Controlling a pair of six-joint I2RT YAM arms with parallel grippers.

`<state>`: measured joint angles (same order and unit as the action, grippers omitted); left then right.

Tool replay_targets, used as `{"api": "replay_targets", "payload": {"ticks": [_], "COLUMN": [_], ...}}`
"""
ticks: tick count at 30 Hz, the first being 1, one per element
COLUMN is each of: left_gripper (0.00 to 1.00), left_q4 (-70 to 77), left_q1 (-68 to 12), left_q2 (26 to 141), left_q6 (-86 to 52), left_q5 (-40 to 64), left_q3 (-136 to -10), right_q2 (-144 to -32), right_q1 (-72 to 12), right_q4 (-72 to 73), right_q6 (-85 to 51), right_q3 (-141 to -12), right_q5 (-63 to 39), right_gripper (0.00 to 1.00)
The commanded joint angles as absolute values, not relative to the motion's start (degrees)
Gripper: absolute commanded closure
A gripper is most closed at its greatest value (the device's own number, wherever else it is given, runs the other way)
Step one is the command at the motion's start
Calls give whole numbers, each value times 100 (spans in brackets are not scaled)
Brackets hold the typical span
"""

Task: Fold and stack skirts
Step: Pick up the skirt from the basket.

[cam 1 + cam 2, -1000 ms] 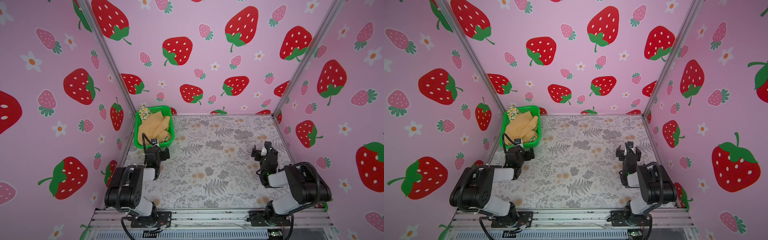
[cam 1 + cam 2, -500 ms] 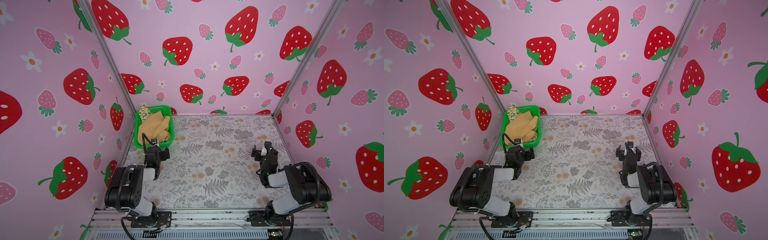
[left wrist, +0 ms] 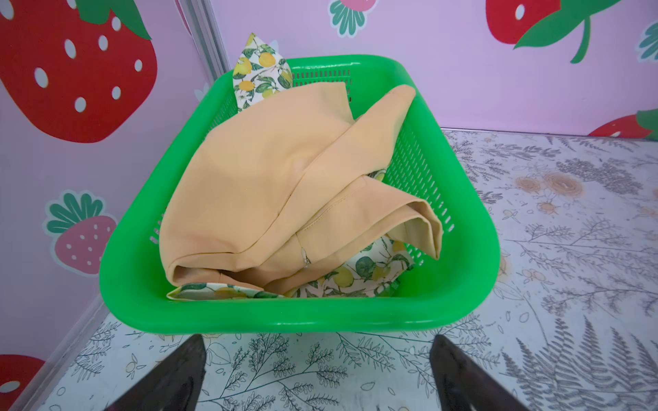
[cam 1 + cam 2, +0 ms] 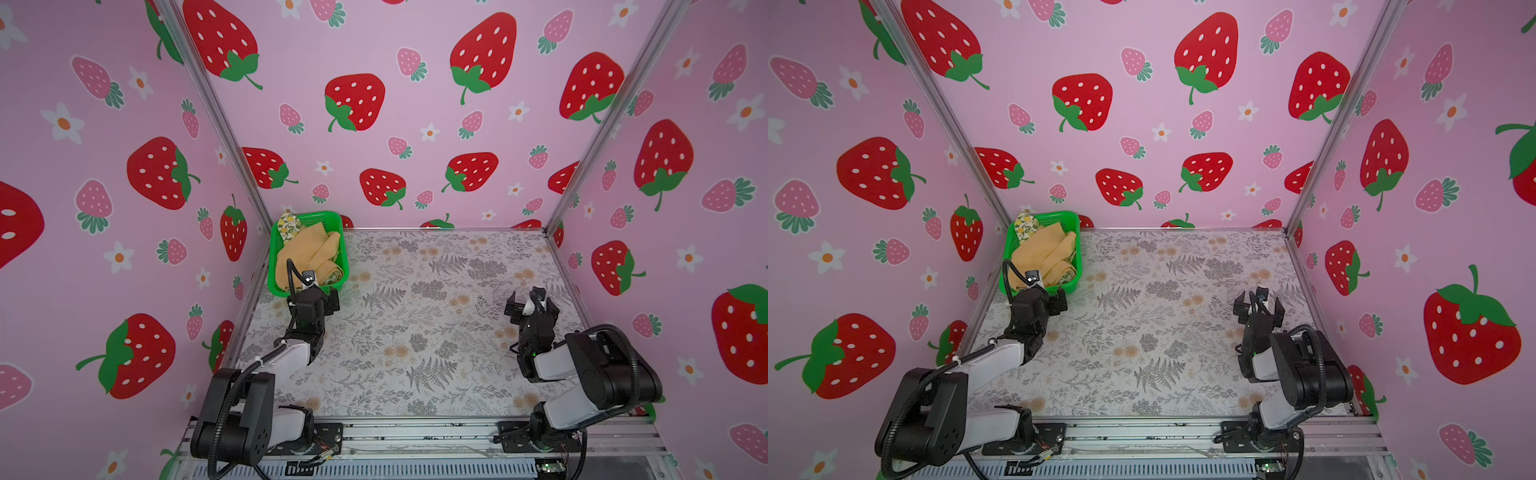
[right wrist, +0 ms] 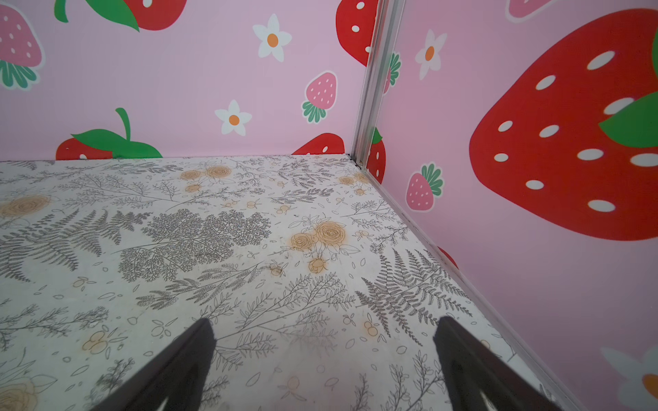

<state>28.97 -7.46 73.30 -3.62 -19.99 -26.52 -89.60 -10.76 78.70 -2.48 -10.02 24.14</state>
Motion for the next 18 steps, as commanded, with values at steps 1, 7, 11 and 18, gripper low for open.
{"api": "replay_targets", "payload": {"ticks": [1, 7, 11, 18], "left_gripper": [1, 1, 1, 1], "left_q4": [2005, 543, -74, -2298], "left_q1": [-1020, -1210, -1176, -830], "left_q2": [6881, 6068, 6409, 8468], "left_q6": [-508, -1235, -1612, -2039], "left_q5": [-2235, -2431, -2368, -2229], "left_q3": [-2714, -3553, -4454, -7256], "right_q2": [-8844, -8281, -7266, -6228], "right_q1": [-1106, -1618, -2052, -2192], "right_q4": [8446, 8403, 7399, 4595], "right_q6": [-142, 292, 576, -417], "right_q3": [-831, -758, -1061, -2268], "right_q5": [2513, 3469, 3744, 3182], "right_gripper": [0, 0, 0, 0]}}
